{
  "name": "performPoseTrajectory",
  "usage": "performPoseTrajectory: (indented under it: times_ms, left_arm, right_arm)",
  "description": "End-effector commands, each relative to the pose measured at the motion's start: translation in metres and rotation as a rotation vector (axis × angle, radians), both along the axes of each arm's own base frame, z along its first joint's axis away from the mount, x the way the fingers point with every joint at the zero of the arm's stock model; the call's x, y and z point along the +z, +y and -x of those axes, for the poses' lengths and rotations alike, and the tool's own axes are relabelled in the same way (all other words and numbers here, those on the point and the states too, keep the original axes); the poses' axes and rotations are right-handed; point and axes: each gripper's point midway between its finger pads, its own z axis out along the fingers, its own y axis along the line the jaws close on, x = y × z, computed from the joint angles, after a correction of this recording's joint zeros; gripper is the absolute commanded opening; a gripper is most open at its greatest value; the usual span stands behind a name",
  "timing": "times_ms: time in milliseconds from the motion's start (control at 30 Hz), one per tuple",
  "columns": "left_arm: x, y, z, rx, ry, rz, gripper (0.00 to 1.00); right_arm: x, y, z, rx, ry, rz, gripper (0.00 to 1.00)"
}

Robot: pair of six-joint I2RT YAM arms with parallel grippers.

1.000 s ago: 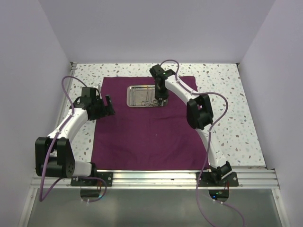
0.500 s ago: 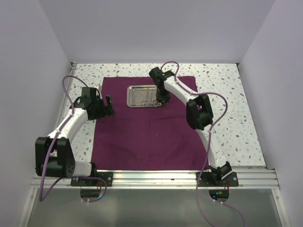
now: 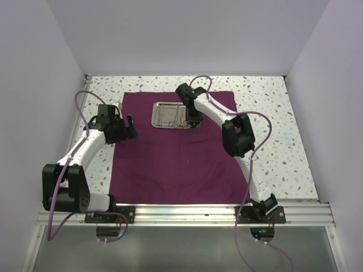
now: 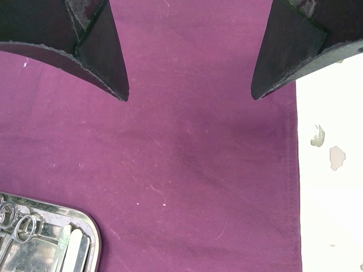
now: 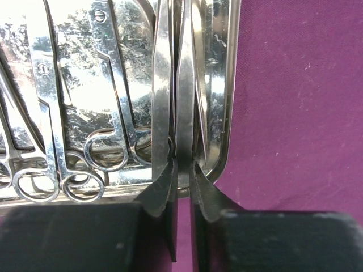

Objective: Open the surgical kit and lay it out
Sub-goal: Pick up the medical item from the container.

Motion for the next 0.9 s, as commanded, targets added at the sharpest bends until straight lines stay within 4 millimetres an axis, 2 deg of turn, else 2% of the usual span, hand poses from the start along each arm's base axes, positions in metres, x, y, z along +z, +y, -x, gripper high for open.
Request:
performPoseTrajectory:
  times_ms: [0, 133, 233, 333, 433, 500, 567, 600, 767, 800, 833, 867]
  left_arm:
    - [0.008, 0.001, -0.010, -0.013, -0.044, -0.002, 0.92]
    - [0.011, 0.000, -0.012, -0.015, -0.050, 0.001, 0.92]
    - [0.014, -0.001, -0.015, -0.018, -0.056, 0.006, 0.92]
    - [0.016, -0.002, -0.016, -0.019, -0.059, 0.009, 0.91]
    - [0.018, -0.002, -0.017, -0.020, -0.063, 0.014, 0.91]
    - [0.020, -0.003, -0.018, -0.021, -0.067, 0.018, 0.91]
    - [0.021, -0.003, -0.019, -0.022, -0.070, 0.019, 0.91]
    - [0.023, -0.004, -0.020, -0.022, -0.073, 0.021, 0.91]
    - [0.028, -0.004, -0.025, -0.023, -0.080, 0.021, 0.91]
    - [0.031, -0.004, -0.027, -0.023, -0.087, 0.021, 0.91]
    - [0.032, -0.004, -0.029, -0.022, -0.090, 0.022, 0.91]
    - [0.033, -0.005, -0.029, -0.024, -0.090, 0.025, 0.91]
  right_arm:
    - [-0.006, -0.003, 0.007, -0.012, 0.019, 0.023, 0.02]
    - [-0.009, -0.005, 0.007, -0.003, 0.026, 0.038, 0.00]
    - [-0.003, -0.006, 0.004, -0.007, 0.012, 0.037, 0.00]
    - [0.017, 0.000, -0.003, -0.005, -0.031, 0.005, 0.00]
    - [0.053, 0.011, -0.015, 0.005, -0.104, -0.054, 0.00]
    - [0.086, 0.017, -0.023, 0.015, -0.166, -0.097, 0.00]
    - [0.103, 0.020, -0.026, 0.018, -0.195, -0.128, 0.00]
    - [0.120, 0.020, -0.025, 0.019, -0.223, -0.150, 0.00]
    - [0.141, 0.018, -0.008, 0.010, -0.222, -0.201, 0.00]
    - [0.129, 0.013, 0.003, 0.010, -0.182, -0.183, 0.00]
    - [0.145, 0.008, 0.011, 0.012, -0.202, -0.199, 0.00]
    - [0.145, 0.005, 0.017, 0.014, -0.198, -0.203, 0.00]
